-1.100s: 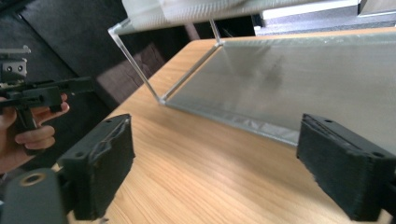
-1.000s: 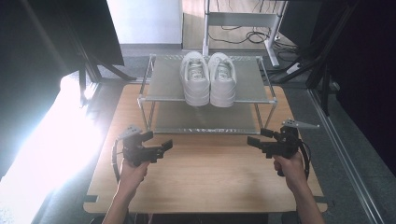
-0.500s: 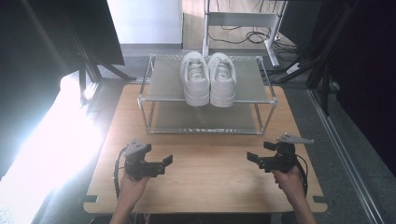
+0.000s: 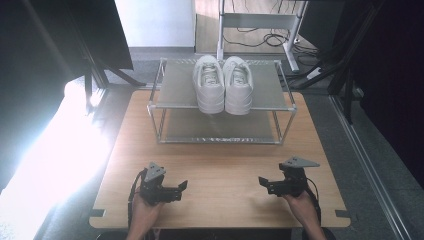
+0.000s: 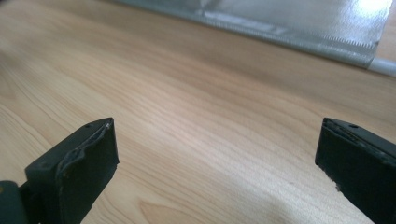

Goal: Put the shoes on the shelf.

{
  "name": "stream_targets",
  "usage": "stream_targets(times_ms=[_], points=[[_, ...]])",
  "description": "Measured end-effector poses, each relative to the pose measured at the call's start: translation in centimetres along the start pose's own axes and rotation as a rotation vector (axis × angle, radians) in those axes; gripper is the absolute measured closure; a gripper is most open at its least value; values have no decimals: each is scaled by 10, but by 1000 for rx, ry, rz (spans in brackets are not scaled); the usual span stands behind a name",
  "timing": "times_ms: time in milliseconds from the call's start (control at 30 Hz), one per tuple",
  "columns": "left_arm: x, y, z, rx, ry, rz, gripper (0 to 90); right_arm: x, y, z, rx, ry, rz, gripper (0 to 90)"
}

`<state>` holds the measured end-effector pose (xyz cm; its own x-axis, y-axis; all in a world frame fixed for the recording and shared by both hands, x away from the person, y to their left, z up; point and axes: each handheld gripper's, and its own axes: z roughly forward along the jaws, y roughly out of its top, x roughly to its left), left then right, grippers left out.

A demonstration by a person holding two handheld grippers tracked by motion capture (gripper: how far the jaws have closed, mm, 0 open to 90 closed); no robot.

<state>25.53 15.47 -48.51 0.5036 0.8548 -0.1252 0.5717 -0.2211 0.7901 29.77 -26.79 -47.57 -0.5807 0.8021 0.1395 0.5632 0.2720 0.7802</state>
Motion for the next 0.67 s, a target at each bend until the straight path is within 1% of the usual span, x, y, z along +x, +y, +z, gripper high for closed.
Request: stream_targets(times_ms=[33, 133, 200, 233, 267, 333, 400, 467, 533, 667], points=[[-1, -1, 2, 10, 9, 11, 0, 1, -3, 3, 10, -12, -19, 0], [-7, -4, 9, 50, 35, 52, 0, 3, -8, 9, 32, -37, -54, 0], [-9, -6, 12, 71, 49, 73, 0, 4, -10, 12, 47, -45, -69, 0], [-11, -7, 15, 92, 56, 84, 0, 5, -11, 13, 55, -47, -76, 0], [-12, -8, 16, 102, 56, 87, 0, 6, -13, 15, 66, -48, -88, 0], [-14, -9, 20, 137, 56, 96, 0, 7, -14, 18, 81, -50, -101, 0], [-15, -10, 22, 163, 66, 111, 0, 8, -16, 21, 102, -51, -117, 0], [-16, -12, 25, 183, 77, 118, 0, 9, -17, 23, 117, -50, -124, 0], [-16, -13, 26, 191, 75, 116, 0, 10, -18, 26, 139, -48, -132, 0], [-15, -12, 26, 195, 73, 115, 0, 10, -20, 28, 154, -43, -138, 0]])
